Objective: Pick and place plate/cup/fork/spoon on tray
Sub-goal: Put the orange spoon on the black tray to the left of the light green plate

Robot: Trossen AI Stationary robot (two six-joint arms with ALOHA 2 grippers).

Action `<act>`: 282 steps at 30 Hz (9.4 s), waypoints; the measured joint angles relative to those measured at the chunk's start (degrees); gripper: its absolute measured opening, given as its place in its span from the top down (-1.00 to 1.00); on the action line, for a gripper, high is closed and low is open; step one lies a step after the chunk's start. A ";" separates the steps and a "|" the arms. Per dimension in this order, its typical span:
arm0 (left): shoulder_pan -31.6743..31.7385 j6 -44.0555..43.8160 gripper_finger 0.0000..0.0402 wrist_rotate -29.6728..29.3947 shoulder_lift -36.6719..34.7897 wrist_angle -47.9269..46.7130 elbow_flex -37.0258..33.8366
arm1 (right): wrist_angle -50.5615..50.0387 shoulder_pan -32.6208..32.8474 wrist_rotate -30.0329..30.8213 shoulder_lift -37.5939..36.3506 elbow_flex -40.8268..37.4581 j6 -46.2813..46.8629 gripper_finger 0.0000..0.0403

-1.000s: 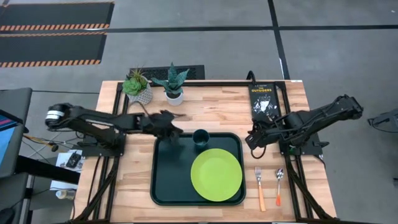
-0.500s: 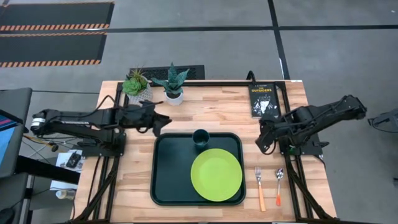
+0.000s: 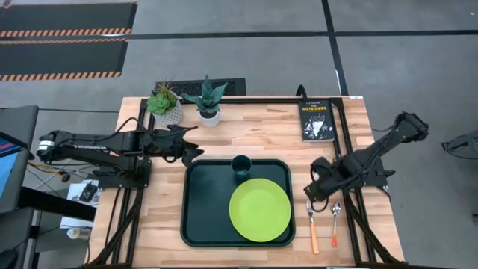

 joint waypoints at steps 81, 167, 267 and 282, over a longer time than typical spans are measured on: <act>4.73 2.00 -0.06 -4.81 0.03 -0.76 0.00 | 33.28 17.60 -15.25 3.16 -25.74 38.20 0.99; 8.22 21.30 -0.06 0.35 -27.52 -24.94 0.04 | 18.74 -18.75 -4.51 72.07 71.73 -1.65 0.99; 8.22 21.08 -0.06 -3.01 -27.52 -26.21 0.00 | 23.85 -16.44 -2.52 75.40 71.71 -3.52 0.78; 8.20 20.28 -0.06 -4.96 -27.26 -26.19 0.00 | 23.92 -23.14 2.16 72.89 73.96 -23.47 0.98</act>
